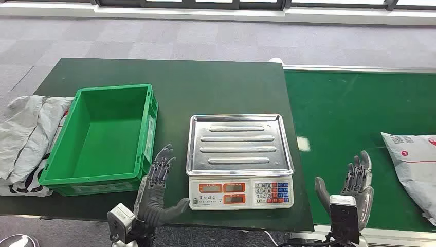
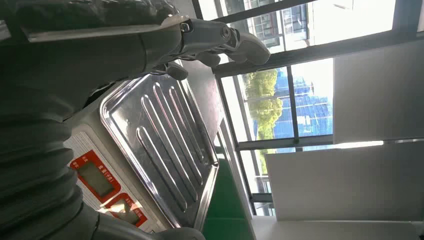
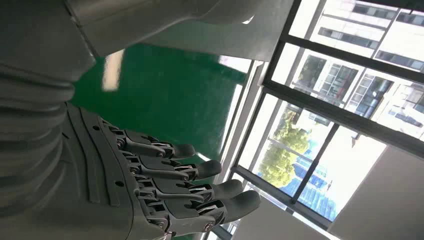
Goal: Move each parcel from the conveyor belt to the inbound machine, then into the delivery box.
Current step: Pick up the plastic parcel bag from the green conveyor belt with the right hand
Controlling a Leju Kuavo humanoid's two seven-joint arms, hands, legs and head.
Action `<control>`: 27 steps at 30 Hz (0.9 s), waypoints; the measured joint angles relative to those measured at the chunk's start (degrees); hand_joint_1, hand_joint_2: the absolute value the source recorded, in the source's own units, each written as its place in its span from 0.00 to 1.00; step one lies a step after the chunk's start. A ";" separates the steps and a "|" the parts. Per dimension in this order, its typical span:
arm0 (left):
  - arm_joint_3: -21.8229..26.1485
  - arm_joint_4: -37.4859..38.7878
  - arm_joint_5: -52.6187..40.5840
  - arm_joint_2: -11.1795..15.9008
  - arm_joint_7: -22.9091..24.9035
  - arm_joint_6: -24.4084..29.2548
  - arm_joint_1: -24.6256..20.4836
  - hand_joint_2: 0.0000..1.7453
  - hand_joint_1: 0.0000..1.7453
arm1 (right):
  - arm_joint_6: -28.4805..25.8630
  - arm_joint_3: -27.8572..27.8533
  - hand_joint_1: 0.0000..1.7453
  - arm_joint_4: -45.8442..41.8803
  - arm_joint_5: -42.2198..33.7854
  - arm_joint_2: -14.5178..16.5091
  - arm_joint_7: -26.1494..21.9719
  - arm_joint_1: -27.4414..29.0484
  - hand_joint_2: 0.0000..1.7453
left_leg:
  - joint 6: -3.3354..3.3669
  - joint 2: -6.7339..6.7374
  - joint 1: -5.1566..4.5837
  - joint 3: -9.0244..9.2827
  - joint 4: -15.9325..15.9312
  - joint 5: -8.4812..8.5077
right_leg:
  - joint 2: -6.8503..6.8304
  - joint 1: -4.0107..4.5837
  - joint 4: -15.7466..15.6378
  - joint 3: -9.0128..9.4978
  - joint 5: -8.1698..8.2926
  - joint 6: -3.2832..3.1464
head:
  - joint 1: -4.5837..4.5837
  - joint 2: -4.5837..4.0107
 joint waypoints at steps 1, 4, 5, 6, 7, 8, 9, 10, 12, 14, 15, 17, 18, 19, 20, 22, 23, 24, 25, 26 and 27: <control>0.00 0.00 0.00 0.00 0.00 0.00 0.00 1.00 0.00 | 0.00 0.00 0.00 0.00 0.00 0.00 0.01 0.00 1.00 | 0.00 0.00 0.00 0.00 0.00 0.00 | 0.00 0.00 0.00 0.00 0.00 0.00 | 0.00 0.00; 0.00 -0.01 0.01 0.01 0.00 0.00 0.01 1.00 0.00 | 0.02 0.00 0.00 0.00 0.05 0.00 0.05 0.01 1.00 | 0.00 0.00 0.00 0.00 0.00 0.00 | 0.00 0.00 0.00 0.00 0.00 0.00 | 0.00 0.00; 0.00 -0.03 0.01 0.02 0.00 0.00 0.05 1.00 0.00 | 0.04 0.00 0.00 -0.01 0.10 0.00 0.10 0.03 1.00 | 0.00 0.00 0.00 0.00 0.00 0.00 | 0.00 0.00 0.00 0.00 0.00 0.00 | 0.00 0.00; 0.00 -0.13 0.05 0.05 -0.11 -0.01 0.14 1.00 0.00 | 0.16 0.00 0.00 -0.03 0.08 0.00 0.18 0.07 1.00 | 0.00 0.00 0.00 0.00 0.00 0.00 | 0.00 0.00 0.00 0.00 0.00 0.00 | 0.00 0.00; 0.00 -0.33 0.24 0.11 -0.48 -0.14 0.31 1.00 0.00 | 0.58 0.00 0.00 -0.13 -0.35 -0.01 0.28 0.17 1.00 | 0.00 0.00 0.00 -0.01 0.00 0.00 | 0.00 0.00 0.00 0.00 0.00 0.00 | 0.00 0.00; 0.00 -0.66 0.62 0.19 -1.31 -0.48 0.59 1.00 0.00 | 1.57 0.00 0.00 -0.32 -1.68 -0.01 0.29 0.33 1.00 | 0.00 0.00 0.00 -0.01 0.00 0.00 | 0.00 0.00 0.00 0.00 -0.01 0.00 | 0.00 0.00; 0.00 -1.09 1.13 0.28 -2.50 -0.93 0.95 1.00 0.00 | 3.09 0.00 0.00 -0.58 -3.89 -0.02 0.18 0.54 1.00 | -0.01 0.00 0.00 -0.01 0.00 -0.01 | 0.00 0.00 0.00 0.00 -0.02 0.00 | 0.00 0.00; 0.00 -1.55 1.66 0.39 -3.76 -1.42 1.35 1.00 0.00 | 4.81 0.00 0.00 -0.89 -6.52 -0.02 -0.02 0.77 1.00 | -0.01 0.00 0.00 -0.01 0.00 -0.01 | 0.00 0.00 0.00 0.00 -0.03 -0.01 | 0.00 0.00; 0.00 -2.36 2.40 0.61 -5.47 -1.97 2.06 1.00 0.00 | 7.42 0.00 0.00 -1.42 -10.68 -0.02 -0.57 1.20 1.00 | -0.01 0.00 0.00 -0.01 0.00 -0.04 | -0.01 0.00 0.00 0.00 -0.06 -0.02 | 0.00 0.00; 0.00 -2.85 2.80 0.76 -5.98 -2.05 2.64 1.00 0.00 | 8.13 0.00 0.00 -1.76 -11.67 -0.02 -1.14 1.63 1.00 | -0.01 0.00 0.00 0.00 0.00 -0.07 | -0.02 0.00 0.00 0.00 -0.08 -0.02 | 0.00 0.00; -0.02 -2.97 2.86 0.80 -6.11 -1.99 2.87 1.00 0.00 | 8.05 0.00 0.00 -1.86 -11.38 -0.02 -1.45 1.83 1.00 | 0.00 0.00 0.00 0.00 0.00 -0.08 | -0.02 0.00 0.00 0.01 -0.09 -0.03 | 0.00 0.00; -0.24 -3.07 1.81 0.86 -6.28 -0.94 3.11 1.00 0.00 | 6.98 0.00 0.00 -1.92 -9.35 -0.03 -2.44 2.12 1.00 | 0.00 0.00 0.00 0.00 0.00 -0.08 | -0.02 0.00 0.00 0.01 -0.10 -0.04 | 0.00 0.00; -0.48 -3.09 0.68 0.92 -6.33 0.15 3.13 1.00 0.00 | 5.86 0.00 0.00 -2.08 -7.57 -0.07 -3.19 2.22 1.00 | 0.00 0.00 0.00 0.00 0.00 -0.08 | -0.02 0.00 0.00 0.01 -0.10 -0.04 | 0.00 0.00; -0.74 -3.13 -0.52 1.02 -6.35 1.32 3.13 1.00 0.00 | 4.41 0.00 0.00 -2.45 -5.40 -0.14 -4.00 2.29 1.00 | 0.00 0.00 0.00 0.00 0.00 -0.08 | -0.02 0.00 0.00 0.02 -0.10 -0.04 | 0.00 0.00; -0.96 -3.20 -1.42 1.11 -6.35 2.22 3.11 1.00 0.00 | 2.66 0.00 0.00 -3.04 -2.87 -0.30 -4.63 2.31 1.00 | 0.00 0.00 0.00 0.00 0.00 -0.09 | -0.02 0.00 0.00 0.02 -0.10 -0.03 | 0.00 0.00; -1.15 -3.57 -2.08 1.26 -6.37 2.82 2.97 1.00 0.00 | -1.64 0.00 0.00 -4.81 3.26 -0.93 -4.91 2.06 1.00 | 0.01 0.00 -0.01 0.00 0.00 -0.09 | -0.01 -0.01 0.00 0.02 -0.09 -0.03 | 0.00 0.00; -1.16 -3.82 -2.04 1.29 -6.37 2.60 2.82 1.00 0.00 | -3.72 0.00 0.00 -5.74 6.19 -1.39 -4.46 1.75 1.00 | 0.01 0.00 -0.01 0.00 0.00 -0.09 | -0.01 -0.01 0.00 0.02 -0.09 -0.03 | 0.00 0.00; -1.16 -4.08 -1.97 1.31 -6.38 2.23 2.62 1.00 0.00 | -5.75 0.00 0.00 -6.63 8.95 -1.90 -3.67 1.32 1.00 | 0.01 0.00 -0.01 0.01 0.01 -0.09 | -0.01 -0.01 0.00 0.03 -0.09 -0.03 | 0.00 0.00; -1.15 -4.31 -1.90 1.31 -6.39 1.78 2.38 1.00 0.00 | -7.76 0.00 0.00 -7.40 11.44 -2.48 -2.48 0.82 1.00 | 0.01 0.01 -0.01 0.02 0.01 -0.09 | -0.01 -0.01 0.00 0.04 -0.08 -0.02 | 0.00 0.00; -1.15 -4.49 -1.89 1.31 -6.39 1.39 2.13 1.00 0.00 | -9.72 -0.01 0.00 -8.04 13.60 -3.13 -1.01 0.26 1.00 | 0.01 0.01 -0.01 0.03 0.01 -0.09 | -0.01 -0.01 0.00 0.05 -0.08 -0.02 | 0.00 0.00; -1.14 -4.63 -1.90 1.30 -6.40 1.04 1.90 1.00 0.00 | -11.52 -0.05 0.00 -8.50 15.32 -3.87 0.66 -0.38 1.00 | 0.01 0.01 -0.02 0.04 0.01 -0.09 | -0.01 -0.01 0.00 0.06 -0.08 -0.02 | 0.00 0.00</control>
